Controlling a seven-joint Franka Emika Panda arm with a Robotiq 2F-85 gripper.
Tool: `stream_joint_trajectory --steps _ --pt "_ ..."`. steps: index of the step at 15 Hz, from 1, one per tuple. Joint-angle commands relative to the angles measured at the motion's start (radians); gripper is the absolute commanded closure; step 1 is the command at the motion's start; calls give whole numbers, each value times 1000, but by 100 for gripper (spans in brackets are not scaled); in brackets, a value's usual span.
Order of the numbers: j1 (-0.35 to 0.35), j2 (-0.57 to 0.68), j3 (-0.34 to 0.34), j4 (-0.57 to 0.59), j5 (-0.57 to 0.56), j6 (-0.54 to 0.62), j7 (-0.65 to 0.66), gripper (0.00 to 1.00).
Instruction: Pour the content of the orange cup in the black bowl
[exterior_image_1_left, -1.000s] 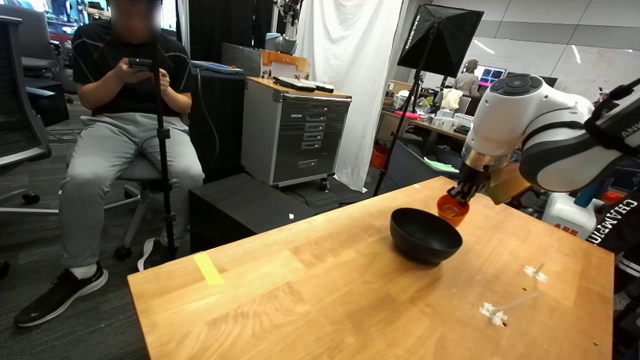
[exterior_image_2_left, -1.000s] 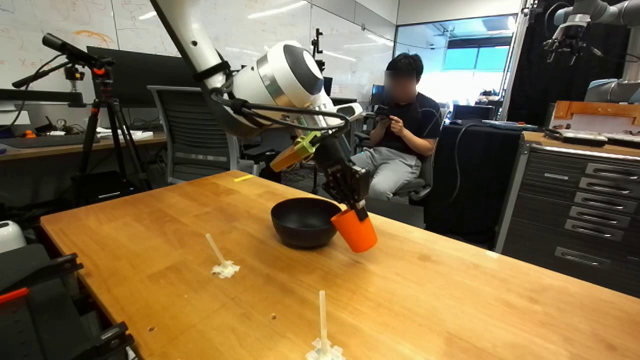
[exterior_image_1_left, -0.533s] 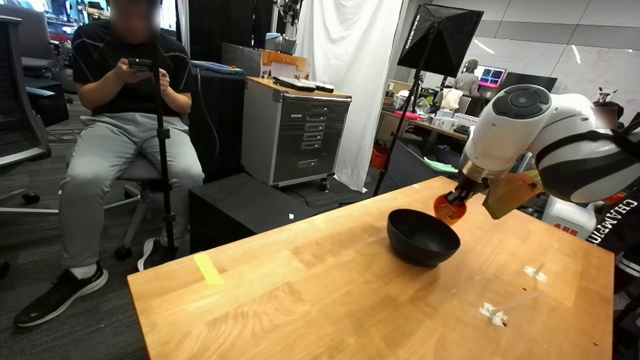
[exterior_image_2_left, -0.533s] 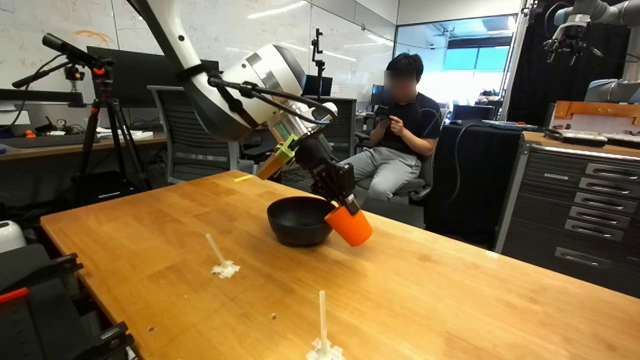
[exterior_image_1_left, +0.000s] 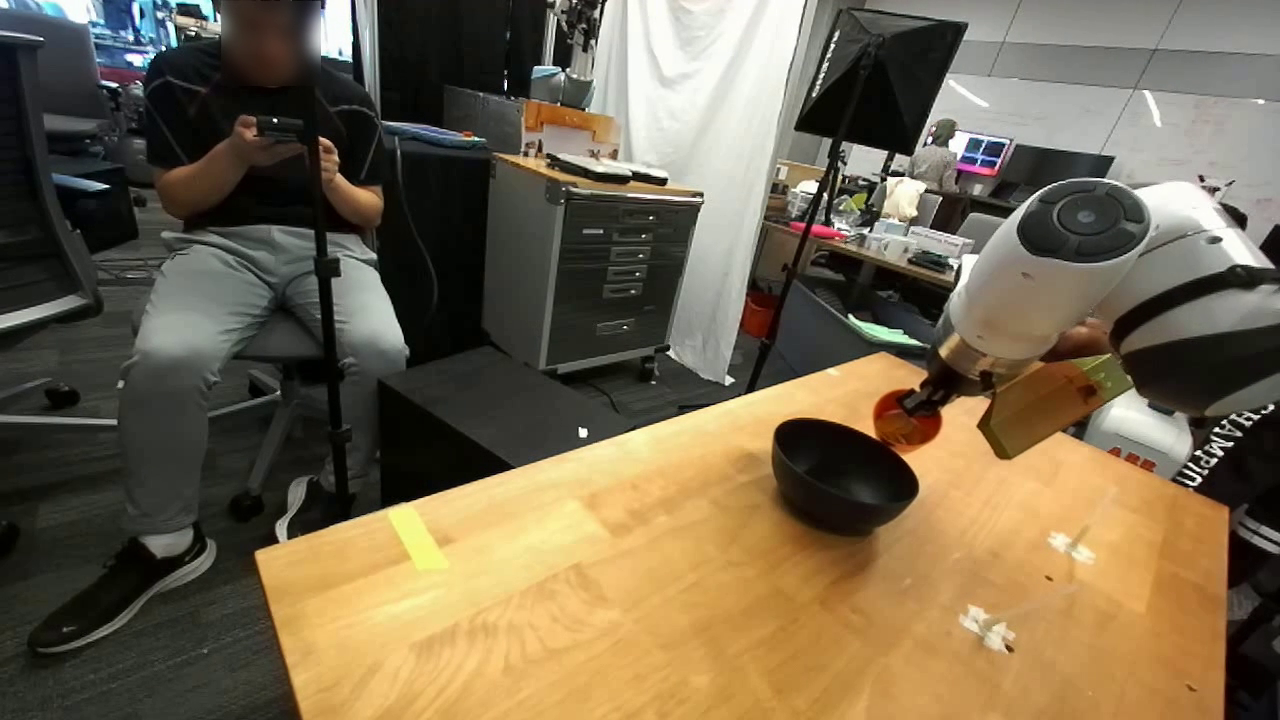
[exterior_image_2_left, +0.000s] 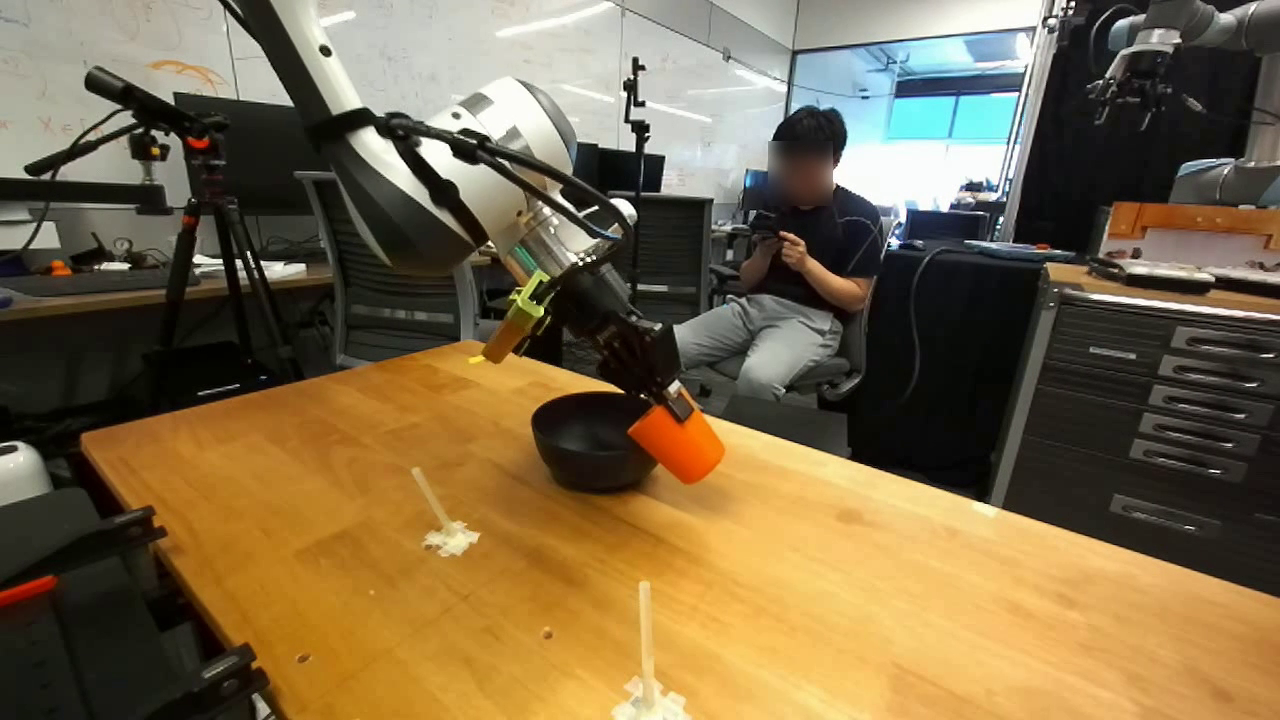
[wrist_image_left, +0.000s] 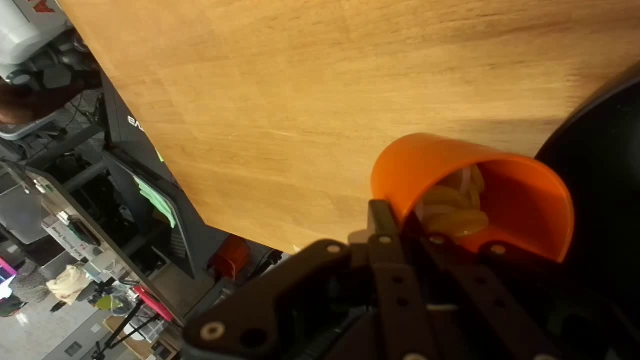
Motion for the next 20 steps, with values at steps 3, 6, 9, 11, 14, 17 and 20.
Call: stream_joint_trajectory --steps 3,6,9,11,14,17,20 --pt "13 -125 -20 -72 -46 0 87 99" --pt "15 -161 -23 -80 -58 -3 115 99" --pt "22 -152 -18 -59 -108 -6 174 99" --pt "26 -121 -13 -35 -162 -4 236 99" --pt "42 -79 0 -11 -224 -25 316 99" --pt "75 -50 11 -2 -306 -53 421 99" --pt "115 -21 20 -3 -414 -103 540 99"
